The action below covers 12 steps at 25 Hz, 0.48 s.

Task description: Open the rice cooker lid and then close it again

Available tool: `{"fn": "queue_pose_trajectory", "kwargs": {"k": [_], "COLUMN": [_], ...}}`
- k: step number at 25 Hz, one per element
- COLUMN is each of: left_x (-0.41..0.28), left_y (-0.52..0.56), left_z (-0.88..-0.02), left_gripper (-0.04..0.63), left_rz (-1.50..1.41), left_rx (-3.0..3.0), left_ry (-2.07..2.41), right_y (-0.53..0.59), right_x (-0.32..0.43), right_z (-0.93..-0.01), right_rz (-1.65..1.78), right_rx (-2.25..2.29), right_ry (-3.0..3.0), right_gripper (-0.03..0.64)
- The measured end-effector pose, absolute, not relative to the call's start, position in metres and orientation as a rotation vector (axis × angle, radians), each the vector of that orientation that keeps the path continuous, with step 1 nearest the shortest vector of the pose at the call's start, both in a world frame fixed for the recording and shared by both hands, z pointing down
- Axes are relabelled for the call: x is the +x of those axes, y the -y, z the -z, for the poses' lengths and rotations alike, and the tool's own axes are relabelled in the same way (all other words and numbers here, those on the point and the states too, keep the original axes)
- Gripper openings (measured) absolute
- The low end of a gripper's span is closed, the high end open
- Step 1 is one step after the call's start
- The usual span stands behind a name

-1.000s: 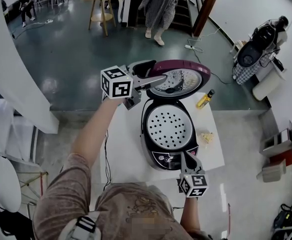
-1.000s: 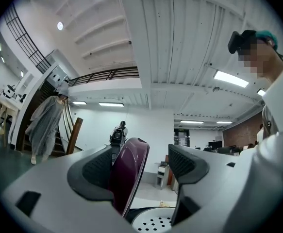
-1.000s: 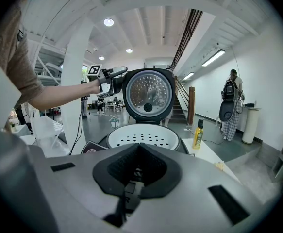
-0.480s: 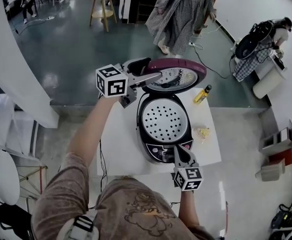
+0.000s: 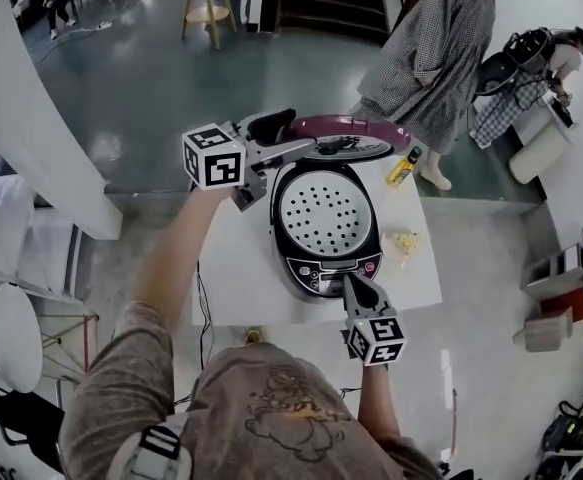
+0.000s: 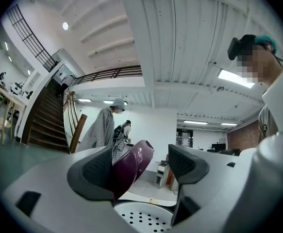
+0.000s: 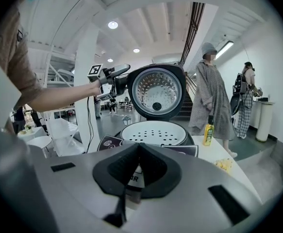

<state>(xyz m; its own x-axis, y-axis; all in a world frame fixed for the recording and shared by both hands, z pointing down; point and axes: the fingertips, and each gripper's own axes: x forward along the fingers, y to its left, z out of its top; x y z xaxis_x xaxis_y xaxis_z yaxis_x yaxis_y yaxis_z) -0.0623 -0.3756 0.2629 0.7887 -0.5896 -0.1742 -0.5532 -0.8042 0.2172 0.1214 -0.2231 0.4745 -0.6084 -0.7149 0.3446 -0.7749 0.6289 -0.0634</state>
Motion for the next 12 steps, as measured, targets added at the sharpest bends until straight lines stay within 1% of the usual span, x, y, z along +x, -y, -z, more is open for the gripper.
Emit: {"fn": "queue_pose_trajectory", "kwargs": {"k": [12], "left_x": [-0.043], "left_y": [0.333], "left_z": [-0.285], "left_gripper": [0.359], "left_rz": [0.267], "left_rx": [2.837], "left_ry": [0.899], "right_y": [0.212], "right_x": [0.119], "right_z": [-0.470], "right_rz": [-0.300], "right_rx": [1.185], "right_ry": [2.593], "right_gripper": [0.005]}}
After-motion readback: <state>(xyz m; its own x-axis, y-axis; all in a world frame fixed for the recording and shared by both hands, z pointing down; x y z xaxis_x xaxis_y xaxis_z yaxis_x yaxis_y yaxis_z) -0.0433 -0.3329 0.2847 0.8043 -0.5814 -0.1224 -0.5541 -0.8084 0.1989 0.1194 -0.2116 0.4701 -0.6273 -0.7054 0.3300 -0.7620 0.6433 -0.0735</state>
